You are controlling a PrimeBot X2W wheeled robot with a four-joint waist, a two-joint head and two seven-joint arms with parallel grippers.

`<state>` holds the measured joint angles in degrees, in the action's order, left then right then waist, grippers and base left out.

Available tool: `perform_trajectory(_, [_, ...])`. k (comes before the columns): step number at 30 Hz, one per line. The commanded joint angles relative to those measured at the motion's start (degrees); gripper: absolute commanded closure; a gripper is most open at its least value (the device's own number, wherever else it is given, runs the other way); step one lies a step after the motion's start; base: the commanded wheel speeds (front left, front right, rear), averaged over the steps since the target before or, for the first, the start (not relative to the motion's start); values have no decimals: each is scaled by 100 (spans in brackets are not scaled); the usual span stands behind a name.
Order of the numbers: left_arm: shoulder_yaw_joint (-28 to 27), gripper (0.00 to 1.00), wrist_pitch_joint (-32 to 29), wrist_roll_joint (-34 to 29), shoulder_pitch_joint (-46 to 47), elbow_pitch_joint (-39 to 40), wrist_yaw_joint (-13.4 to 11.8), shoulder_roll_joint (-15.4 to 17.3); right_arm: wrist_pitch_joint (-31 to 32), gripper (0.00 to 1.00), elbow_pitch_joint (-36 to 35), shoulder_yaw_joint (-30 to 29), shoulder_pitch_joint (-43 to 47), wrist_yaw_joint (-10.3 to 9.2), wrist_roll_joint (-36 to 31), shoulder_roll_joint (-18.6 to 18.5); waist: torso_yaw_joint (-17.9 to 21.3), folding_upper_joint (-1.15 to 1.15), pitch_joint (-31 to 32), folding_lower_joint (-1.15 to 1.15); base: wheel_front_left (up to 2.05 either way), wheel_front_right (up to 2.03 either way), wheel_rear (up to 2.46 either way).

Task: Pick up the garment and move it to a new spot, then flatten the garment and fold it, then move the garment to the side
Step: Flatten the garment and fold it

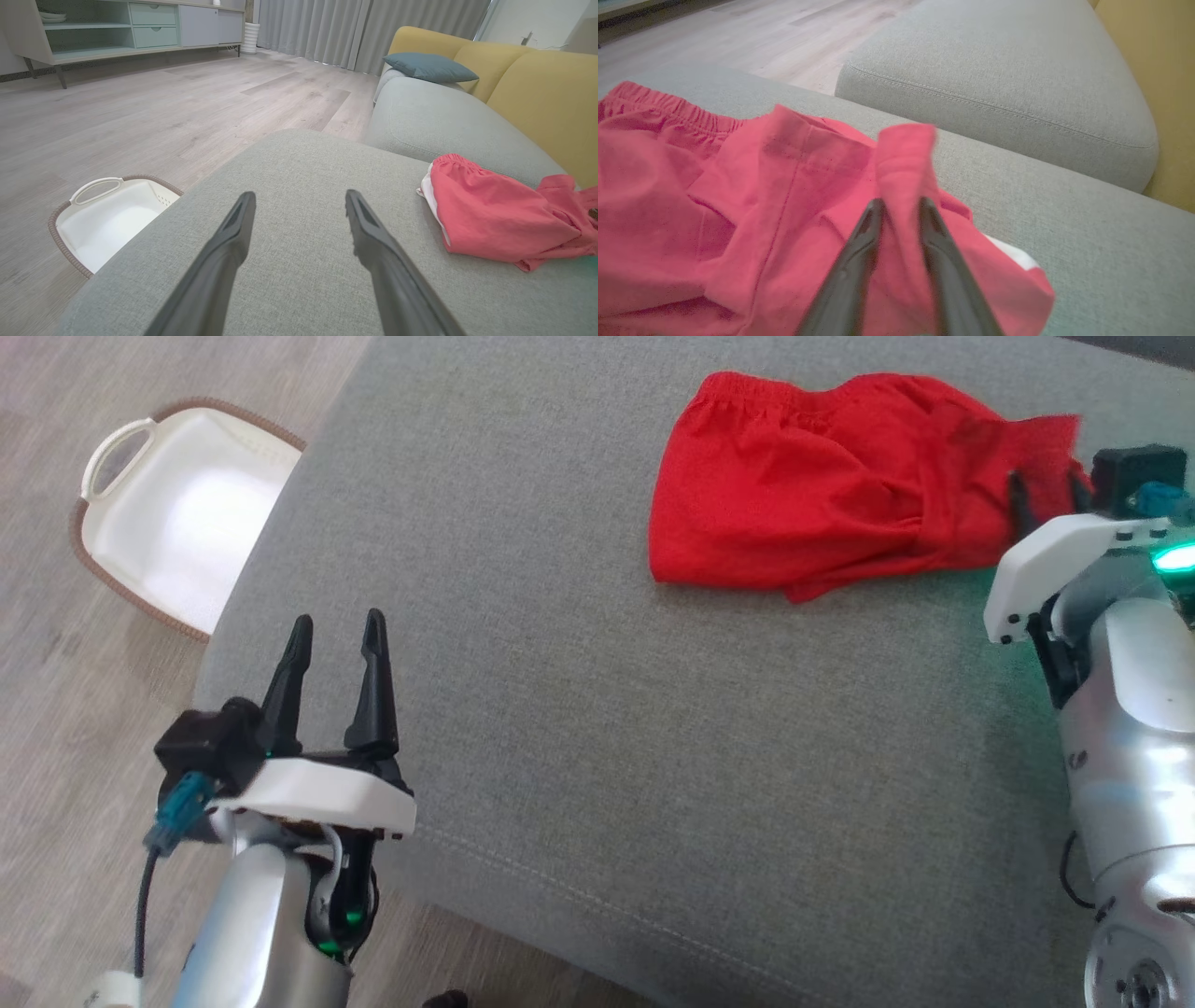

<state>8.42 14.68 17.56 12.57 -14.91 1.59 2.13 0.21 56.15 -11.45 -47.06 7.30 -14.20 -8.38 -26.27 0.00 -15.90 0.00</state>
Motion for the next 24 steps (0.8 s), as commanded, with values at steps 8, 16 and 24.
perform_trajectory(8, [-260,0,31,-39,109,116,-35,76,-1120,100,-36,704,-517,19,-21,297,219,0,438,0,0,0,0])
perform_trajectory(16, [-308,0,31,-146,-160,134,-49,76,-1428,100,-407,1529,-1102,19,333,493,524,0,996,0,0,0,0])
perform_trajectory(24, [-392,0,31,-231,-454,232,-92,76,-1270,100,-1230,1950,-1290,19,766,528,737,0,1390,0,0,0,0])
